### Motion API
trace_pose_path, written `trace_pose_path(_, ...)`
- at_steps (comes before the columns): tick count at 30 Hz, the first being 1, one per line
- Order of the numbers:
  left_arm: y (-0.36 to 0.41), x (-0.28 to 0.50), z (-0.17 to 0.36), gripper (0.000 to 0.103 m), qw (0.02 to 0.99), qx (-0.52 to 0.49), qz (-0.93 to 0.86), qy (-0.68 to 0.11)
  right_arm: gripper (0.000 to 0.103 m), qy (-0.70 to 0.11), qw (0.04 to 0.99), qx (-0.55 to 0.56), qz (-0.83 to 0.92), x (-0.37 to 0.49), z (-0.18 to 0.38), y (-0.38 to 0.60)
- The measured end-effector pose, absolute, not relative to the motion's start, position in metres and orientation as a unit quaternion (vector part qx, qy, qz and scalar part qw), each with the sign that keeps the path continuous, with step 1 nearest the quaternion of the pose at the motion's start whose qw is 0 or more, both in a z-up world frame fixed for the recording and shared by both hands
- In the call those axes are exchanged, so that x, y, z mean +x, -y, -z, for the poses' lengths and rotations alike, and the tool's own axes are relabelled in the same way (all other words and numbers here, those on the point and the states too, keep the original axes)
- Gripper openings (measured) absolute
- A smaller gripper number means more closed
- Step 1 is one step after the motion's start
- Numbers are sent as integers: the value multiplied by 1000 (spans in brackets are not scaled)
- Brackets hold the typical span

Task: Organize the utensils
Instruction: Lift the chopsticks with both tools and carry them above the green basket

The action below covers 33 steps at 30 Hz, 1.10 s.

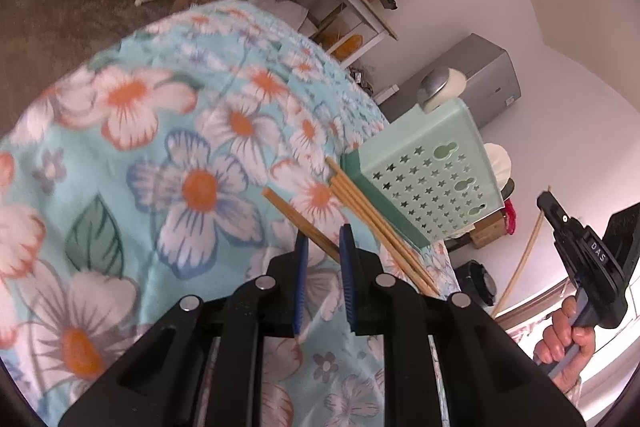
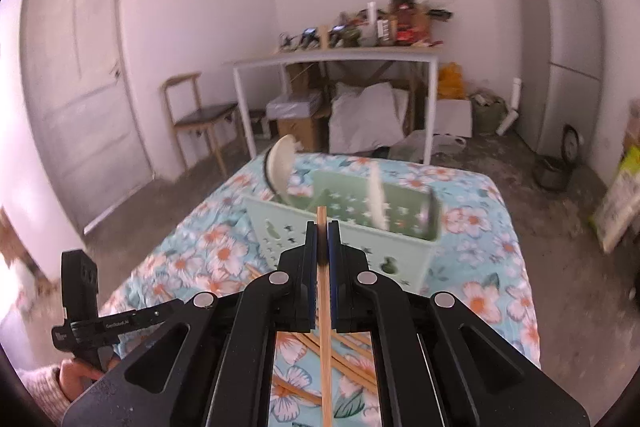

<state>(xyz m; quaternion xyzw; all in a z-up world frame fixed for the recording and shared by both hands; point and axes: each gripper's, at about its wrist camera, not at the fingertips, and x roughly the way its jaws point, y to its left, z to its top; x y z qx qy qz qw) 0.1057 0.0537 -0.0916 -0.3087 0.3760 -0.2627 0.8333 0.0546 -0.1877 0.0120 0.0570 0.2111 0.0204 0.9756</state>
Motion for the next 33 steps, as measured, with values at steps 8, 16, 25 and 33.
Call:
trace_pose_path(8, -47, 86, 38, 14, 891, -216, 242, -317, 3, -174, 977, 122, -12, 34, -6, 206)
trace_pose_path(16, -28, 73, -2, 12, 921, -162, 220, -277, 3, -150, 975, 161, -23, 26, -6, 221)
trace_pose_path(25, -11, 59, -33, 10, 943, -117, 203, -238, 3, -136, 975, 173, -30, 16, -8, 228)
trace_pose_path(33, 5, 49, -44, 8, 950, -104, 199, -217, 3, -135, 974, 175, -39, 11, -10, 229)
